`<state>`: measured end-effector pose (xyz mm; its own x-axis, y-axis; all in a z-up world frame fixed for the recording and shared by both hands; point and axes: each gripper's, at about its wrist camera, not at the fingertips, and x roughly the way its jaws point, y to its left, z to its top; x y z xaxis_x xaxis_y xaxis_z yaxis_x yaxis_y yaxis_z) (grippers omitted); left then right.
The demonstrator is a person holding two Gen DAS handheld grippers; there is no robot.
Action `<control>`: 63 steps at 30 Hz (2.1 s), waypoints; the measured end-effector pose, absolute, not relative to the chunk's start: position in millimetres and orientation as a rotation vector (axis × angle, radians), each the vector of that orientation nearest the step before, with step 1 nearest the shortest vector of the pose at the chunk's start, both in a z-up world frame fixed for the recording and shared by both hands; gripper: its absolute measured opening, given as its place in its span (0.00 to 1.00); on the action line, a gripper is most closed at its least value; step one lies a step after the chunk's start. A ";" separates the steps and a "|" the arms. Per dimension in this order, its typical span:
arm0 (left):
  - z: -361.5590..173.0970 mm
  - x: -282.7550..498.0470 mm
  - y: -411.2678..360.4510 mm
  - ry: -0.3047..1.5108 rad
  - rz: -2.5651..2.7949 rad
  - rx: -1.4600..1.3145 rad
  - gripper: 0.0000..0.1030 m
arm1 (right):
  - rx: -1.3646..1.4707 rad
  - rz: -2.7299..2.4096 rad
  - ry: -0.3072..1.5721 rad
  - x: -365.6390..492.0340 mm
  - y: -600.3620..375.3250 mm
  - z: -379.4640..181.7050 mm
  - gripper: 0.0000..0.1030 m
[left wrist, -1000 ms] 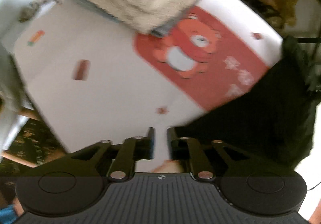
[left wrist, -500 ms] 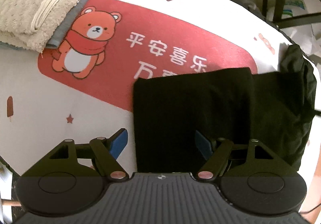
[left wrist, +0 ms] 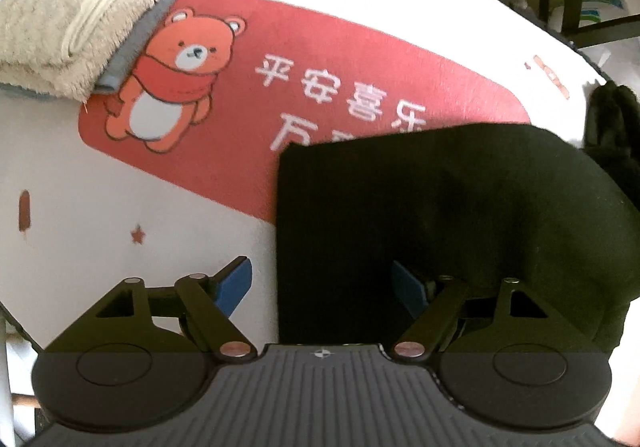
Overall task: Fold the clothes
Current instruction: 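Lift the black garment off the mat with both grippers, then carry the held black garment across the room with both grippers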
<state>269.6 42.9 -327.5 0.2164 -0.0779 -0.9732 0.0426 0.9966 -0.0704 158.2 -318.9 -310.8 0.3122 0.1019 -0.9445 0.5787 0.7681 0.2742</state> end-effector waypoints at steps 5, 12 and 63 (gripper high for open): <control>-324.6 265.8 50.4 1.349 -0.122 -0.130 0.40 | 0.538 -0.295 1.235 173.1 -301.9 -317.5 0.62; -315.1 261.5 53.8 1.355 -0.137 -0.133 0.13 | 0.687 -0.333 1.323 206.5 -302.0 -348.1 0.15; -167.8 235.3 13.8 0.858 -0.314 0.086 0.63 | 0.560 0.405 0.303 182.6 -135.8 181.0 0.03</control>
